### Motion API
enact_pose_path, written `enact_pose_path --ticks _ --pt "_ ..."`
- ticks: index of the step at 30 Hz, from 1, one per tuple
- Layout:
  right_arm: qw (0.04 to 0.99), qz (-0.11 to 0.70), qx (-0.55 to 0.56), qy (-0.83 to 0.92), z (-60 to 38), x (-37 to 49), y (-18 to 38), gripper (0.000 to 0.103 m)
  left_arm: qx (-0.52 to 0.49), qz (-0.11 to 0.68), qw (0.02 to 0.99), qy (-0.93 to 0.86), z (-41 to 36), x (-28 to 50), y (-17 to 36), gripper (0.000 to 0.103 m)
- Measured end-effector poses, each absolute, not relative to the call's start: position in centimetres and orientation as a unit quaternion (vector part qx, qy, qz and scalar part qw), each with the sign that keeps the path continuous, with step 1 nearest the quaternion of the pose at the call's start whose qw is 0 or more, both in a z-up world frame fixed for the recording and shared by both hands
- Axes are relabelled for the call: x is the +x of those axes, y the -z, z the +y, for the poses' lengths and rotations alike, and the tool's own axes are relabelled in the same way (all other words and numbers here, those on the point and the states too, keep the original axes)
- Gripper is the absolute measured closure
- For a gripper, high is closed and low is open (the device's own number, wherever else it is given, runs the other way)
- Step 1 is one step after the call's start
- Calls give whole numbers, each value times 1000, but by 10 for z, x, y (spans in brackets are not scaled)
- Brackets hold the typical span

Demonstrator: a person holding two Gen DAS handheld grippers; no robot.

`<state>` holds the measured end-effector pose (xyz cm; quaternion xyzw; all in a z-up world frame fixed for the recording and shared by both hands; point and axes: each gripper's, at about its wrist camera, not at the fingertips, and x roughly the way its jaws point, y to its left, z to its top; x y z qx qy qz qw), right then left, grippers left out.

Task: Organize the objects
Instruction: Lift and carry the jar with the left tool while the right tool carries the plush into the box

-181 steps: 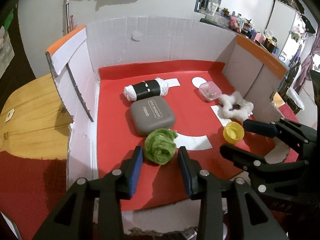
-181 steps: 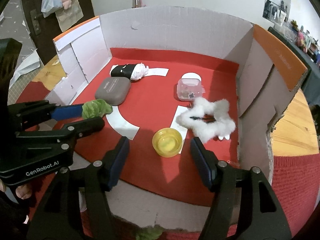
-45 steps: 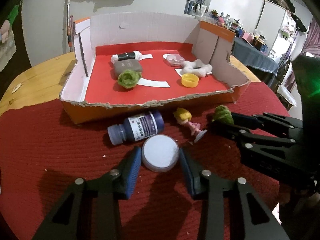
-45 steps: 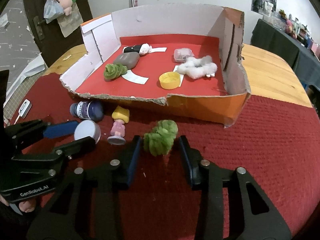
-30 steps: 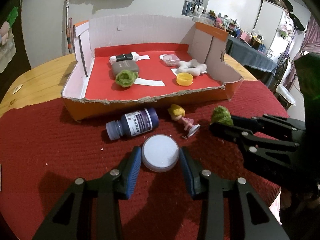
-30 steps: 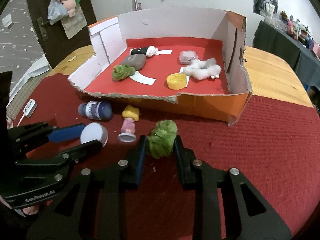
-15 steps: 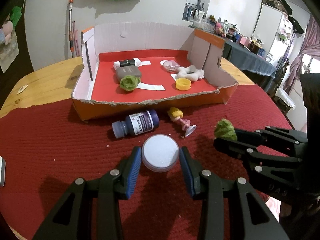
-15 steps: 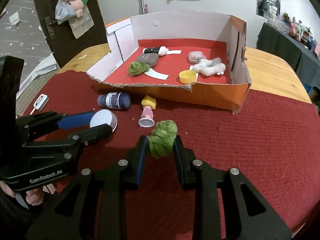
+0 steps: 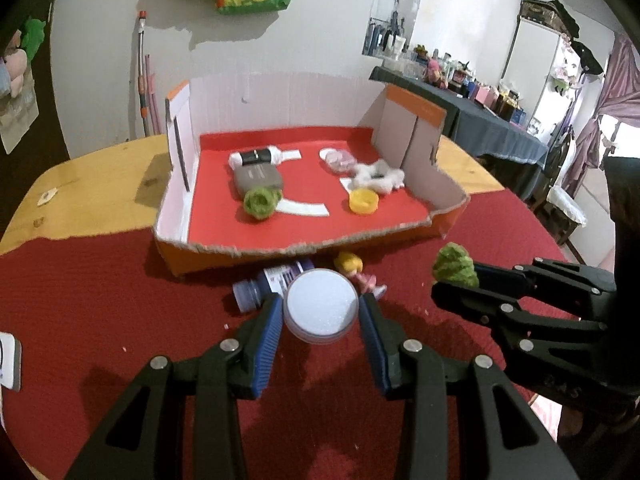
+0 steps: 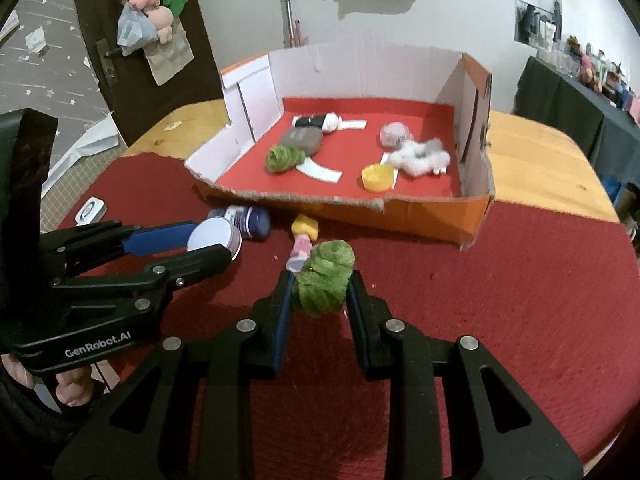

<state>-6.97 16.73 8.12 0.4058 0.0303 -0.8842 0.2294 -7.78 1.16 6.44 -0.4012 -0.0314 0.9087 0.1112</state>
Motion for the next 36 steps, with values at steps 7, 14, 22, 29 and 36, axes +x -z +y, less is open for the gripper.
enact_pose_path --ticks 7,14,22,29,36 --pt "237 27 397 886 166 -78 -93 78 -394 -30 110 -912 9 -91 -74 62" --pt "242 24 390 888 165 -90 -103 78 -390 -29 107 -914 7 -104 -80 62" --pt "245 26 391 887 162 -106 -108 78 -391 -26 103 -914 4 -125 -85 62" --pt "244 23 402 882 162 -124 -107 78 -404 -29 105 -908 1 -143 -82 62" --pt "247 20 419 873 158 -146 -102 78 -422 -30 110 -899 -2 -161 -77 62"
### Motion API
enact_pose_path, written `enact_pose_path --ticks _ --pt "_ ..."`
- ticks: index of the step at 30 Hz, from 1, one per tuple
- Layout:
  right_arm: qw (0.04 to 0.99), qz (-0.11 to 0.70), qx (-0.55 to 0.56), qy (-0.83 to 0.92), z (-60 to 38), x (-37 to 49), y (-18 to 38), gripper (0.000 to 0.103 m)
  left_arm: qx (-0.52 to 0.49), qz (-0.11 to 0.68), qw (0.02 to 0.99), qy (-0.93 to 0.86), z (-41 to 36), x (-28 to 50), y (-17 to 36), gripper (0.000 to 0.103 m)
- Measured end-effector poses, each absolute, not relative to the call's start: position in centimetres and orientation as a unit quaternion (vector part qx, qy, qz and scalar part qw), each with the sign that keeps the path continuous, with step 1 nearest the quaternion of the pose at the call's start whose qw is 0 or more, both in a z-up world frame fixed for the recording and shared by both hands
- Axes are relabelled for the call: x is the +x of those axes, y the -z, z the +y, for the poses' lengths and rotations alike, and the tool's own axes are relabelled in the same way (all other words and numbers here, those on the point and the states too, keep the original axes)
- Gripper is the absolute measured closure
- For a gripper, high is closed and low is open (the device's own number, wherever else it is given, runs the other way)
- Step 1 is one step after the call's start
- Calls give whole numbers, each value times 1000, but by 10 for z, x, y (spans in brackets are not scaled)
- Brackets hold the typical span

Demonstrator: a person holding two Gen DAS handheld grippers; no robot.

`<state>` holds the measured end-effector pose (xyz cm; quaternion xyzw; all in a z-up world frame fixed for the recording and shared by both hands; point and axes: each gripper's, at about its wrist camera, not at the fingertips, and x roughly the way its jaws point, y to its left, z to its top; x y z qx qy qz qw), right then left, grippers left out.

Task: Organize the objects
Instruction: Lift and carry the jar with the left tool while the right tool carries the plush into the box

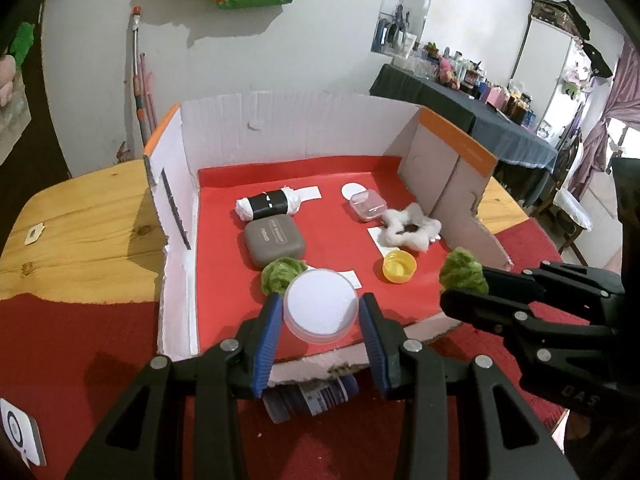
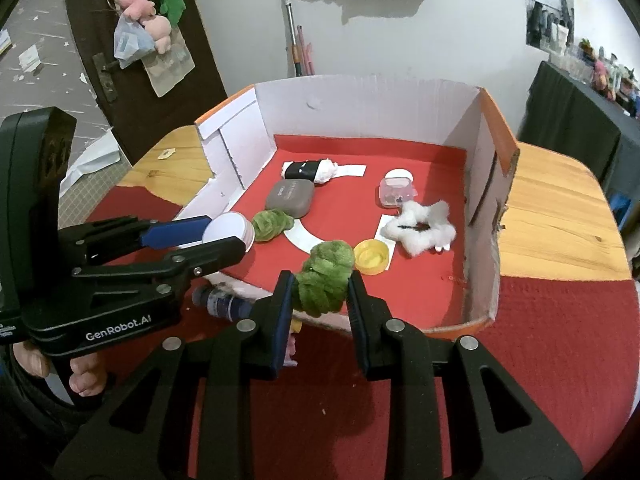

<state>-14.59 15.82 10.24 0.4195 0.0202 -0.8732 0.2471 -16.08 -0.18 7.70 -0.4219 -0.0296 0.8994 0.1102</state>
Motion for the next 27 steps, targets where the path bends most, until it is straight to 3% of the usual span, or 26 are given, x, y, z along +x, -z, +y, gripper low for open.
enact_pose_path --ticks 27 --pt "256 25 484 836 147 -190 -66 78 -472 -22 122 -873 -2 -190 -48 62"
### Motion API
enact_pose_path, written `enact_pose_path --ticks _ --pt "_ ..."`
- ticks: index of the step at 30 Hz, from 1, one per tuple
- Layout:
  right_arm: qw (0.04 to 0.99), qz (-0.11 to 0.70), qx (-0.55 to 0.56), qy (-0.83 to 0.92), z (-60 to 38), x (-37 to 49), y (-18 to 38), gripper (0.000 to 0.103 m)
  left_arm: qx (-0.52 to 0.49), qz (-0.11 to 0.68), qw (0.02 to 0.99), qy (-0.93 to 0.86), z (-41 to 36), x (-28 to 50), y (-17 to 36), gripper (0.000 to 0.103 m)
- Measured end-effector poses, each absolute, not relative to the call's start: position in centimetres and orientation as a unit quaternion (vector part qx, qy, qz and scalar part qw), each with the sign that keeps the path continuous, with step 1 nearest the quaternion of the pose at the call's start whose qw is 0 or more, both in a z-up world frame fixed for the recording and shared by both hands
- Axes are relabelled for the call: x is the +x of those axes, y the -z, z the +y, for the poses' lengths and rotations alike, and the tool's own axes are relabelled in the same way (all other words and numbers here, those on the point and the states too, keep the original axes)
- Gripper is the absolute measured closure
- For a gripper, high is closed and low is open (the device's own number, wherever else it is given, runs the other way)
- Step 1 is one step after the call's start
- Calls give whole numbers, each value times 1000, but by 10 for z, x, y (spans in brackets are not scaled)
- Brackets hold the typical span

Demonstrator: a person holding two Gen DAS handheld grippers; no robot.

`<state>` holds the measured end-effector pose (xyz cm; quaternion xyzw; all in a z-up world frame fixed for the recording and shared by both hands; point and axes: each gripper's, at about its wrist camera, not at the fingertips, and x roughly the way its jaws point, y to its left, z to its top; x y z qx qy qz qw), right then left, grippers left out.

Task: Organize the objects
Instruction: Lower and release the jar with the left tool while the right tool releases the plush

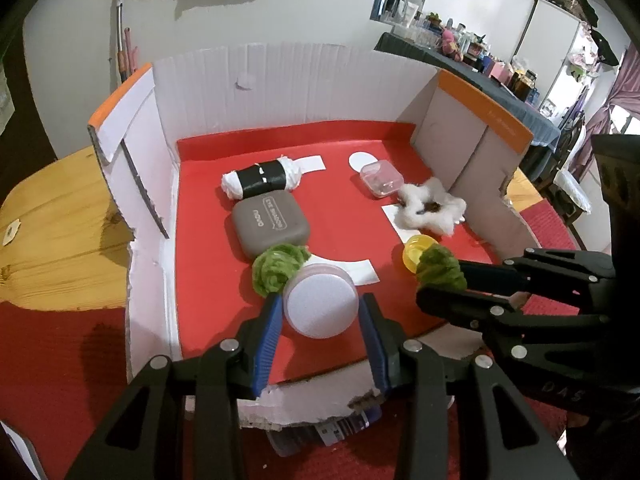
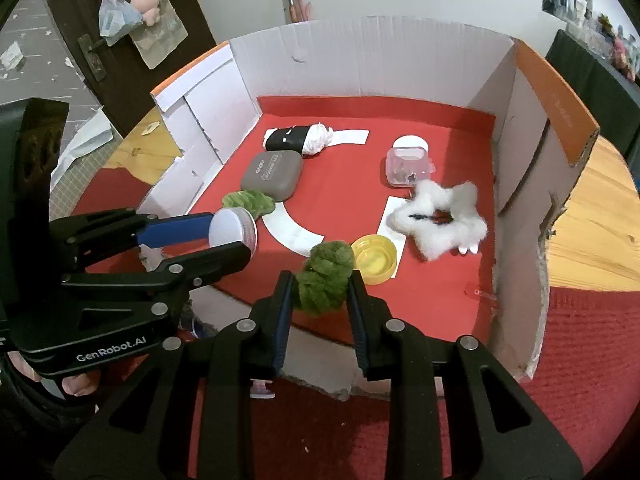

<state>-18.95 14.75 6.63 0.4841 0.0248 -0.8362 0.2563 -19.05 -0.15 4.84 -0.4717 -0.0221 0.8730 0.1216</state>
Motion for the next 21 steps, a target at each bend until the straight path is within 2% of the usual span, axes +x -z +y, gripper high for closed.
enact_pose_path --ticks 21 --pt "253 30 502 826 141 -201 -50 78 -472 -20 141 -870 3 -194 -48 62"
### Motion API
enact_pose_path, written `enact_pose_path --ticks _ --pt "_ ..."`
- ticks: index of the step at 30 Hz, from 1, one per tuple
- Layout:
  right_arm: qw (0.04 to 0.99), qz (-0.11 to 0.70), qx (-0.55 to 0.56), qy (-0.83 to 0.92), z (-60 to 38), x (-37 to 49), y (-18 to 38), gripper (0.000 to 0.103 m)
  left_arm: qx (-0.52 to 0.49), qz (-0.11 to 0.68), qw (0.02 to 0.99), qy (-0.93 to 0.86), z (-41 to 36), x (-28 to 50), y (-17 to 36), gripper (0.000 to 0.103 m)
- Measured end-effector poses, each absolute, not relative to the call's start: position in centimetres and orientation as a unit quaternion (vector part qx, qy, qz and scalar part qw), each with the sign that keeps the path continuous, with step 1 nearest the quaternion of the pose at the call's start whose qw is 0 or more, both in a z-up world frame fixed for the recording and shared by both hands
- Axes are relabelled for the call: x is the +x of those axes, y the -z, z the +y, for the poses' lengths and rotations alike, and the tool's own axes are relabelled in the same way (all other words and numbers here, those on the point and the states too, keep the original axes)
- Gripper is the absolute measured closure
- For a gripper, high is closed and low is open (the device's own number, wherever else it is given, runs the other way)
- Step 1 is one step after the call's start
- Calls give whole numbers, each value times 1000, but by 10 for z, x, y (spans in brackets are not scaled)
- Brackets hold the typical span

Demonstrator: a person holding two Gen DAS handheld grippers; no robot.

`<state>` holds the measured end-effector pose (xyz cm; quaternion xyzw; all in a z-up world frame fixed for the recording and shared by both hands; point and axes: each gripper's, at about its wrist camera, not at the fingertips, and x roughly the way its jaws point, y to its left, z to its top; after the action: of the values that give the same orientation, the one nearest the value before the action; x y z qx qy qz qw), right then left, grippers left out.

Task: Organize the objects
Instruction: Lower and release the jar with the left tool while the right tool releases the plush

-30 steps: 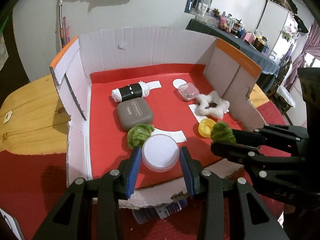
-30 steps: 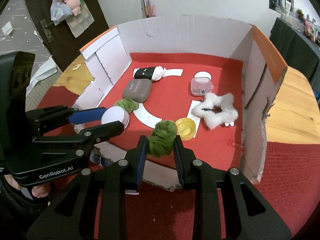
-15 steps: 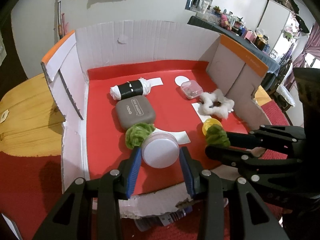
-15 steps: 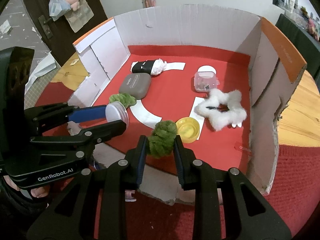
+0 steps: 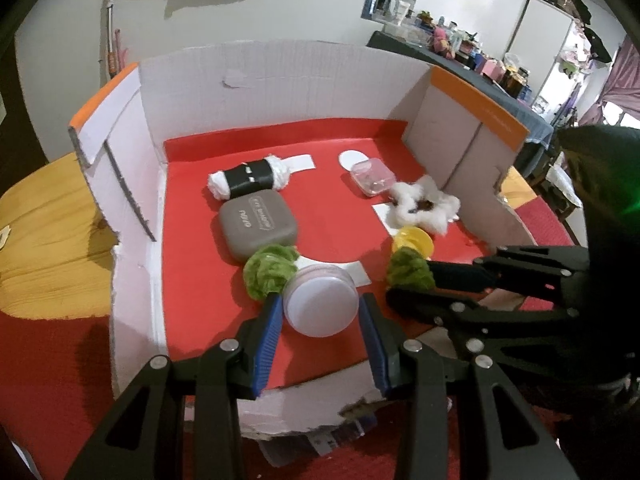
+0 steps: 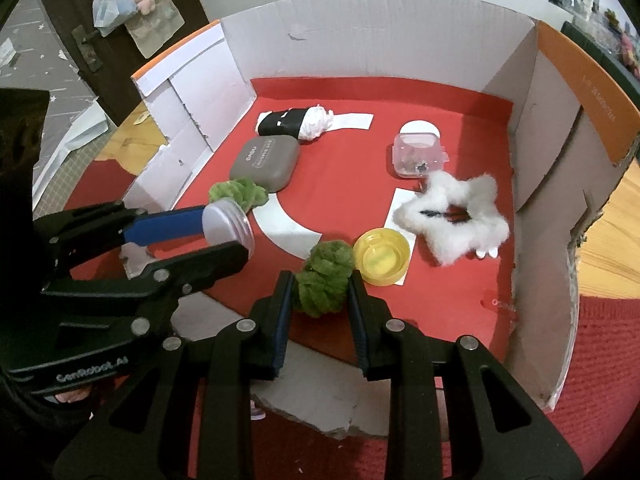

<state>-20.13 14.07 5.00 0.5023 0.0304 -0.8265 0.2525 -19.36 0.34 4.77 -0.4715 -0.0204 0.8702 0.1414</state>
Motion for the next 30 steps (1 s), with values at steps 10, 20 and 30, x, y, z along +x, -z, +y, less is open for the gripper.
enact_pose_path --ticks 10,20,30 --pt "238 28 498 834 146 -206 -49 78 -462 -11 103 -881 -4 -202 -48 62" --pt "223 29 491 841 148 -211 -48 78 -457 -9 96 -884 -6 -202 -45 61" --pt "224 29 491 842 147 -211 -48 78 -458 -18 97 -883 -8 -202 -44 61"
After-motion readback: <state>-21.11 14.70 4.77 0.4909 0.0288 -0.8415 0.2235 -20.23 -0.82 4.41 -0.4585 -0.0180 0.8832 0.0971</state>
